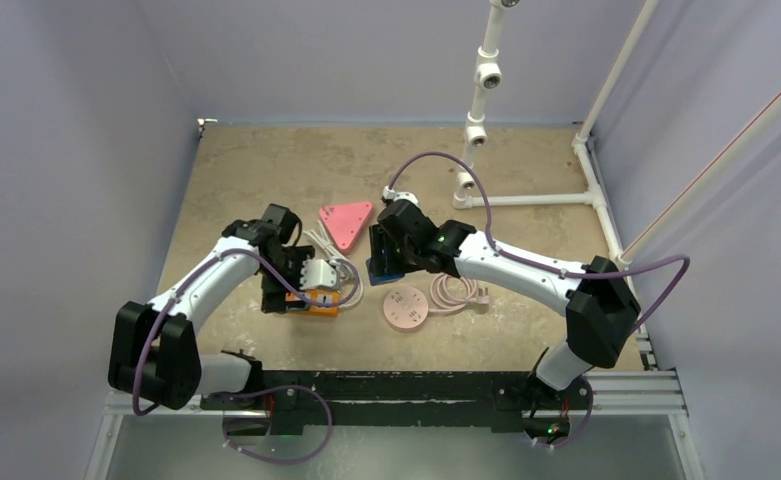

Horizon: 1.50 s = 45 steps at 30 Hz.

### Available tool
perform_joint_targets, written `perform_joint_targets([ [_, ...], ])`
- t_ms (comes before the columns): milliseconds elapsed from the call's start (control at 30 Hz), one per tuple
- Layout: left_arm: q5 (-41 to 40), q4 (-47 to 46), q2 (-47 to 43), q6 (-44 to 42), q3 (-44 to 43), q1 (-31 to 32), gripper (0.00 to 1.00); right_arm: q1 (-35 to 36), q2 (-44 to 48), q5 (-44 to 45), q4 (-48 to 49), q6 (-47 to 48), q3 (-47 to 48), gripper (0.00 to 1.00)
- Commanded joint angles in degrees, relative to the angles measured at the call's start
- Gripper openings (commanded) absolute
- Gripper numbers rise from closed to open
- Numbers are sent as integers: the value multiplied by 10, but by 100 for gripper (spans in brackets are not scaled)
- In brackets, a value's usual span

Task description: Insert the plug

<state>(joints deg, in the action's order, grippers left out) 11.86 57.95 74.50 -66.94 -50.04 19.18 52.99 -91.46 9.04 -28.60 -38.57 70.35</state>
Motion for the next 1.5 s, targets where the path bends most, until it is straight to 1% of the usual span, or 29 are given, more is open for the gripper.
perform_joint_targets([
  [0, -38, 0, 17, -73, 16, -51, 92, 3, 27, -6, 27, 5, -4, 0],
  [100, -39, -25, 1, -78, 41, -56, 92, 2, 29, -8, 28, 6, -5, 0],
  [133, -37, -35, -3, -76, 49, -56, 90, 3, 29, -8, 28, 6, -4, 0],
  [267, -37, -75, 0, -41, 73, -55, 74, 3, 28, -10, 28, 8, -3, 0],
  [367, -14, -76, -2, -21, 80, -52, 68, 3, 28, -13, 29, 9, -2, 0],
  [500, -7, -81, -16, 4, 105, -24, 64, 3, 27, -13, 29, 10, -3, 0],
  [567, -3, -85, -23, 21, 114, -5, 59, 3, 27, -13, 29, 10, -2, 0],
  [700, 4, -101, -26, 72, 114, 40, 47, 3, 25, -11, 28, 10, 0, 0],
  [833, 10, -124, -6, 106, 106, 52, 40, 2, 22, -10, 29, 9, 1, 0],
  [967, 14, -159, 20, 145, 97, 58, 25, 2, 19, -9, 28, 10, 3, 0],
  [1033, 10, -179, 40, 175, 89, 59, 20, 3, 17, -9, 27, 10, 4, 0],
  [1133, -19, -210, 63, 218, 80, 59, 10, 3, 17, -7, 24, 9, 4, 0],
  [1300, -52, -244, 83, 260, 68, 59, 3, 2, 13, 0, 16, 11, 9, 0],
  [1467, -34, -251, 79, 277, 57, 60, 4, 3, 10, 4, 11, 12, 15, 0],
])
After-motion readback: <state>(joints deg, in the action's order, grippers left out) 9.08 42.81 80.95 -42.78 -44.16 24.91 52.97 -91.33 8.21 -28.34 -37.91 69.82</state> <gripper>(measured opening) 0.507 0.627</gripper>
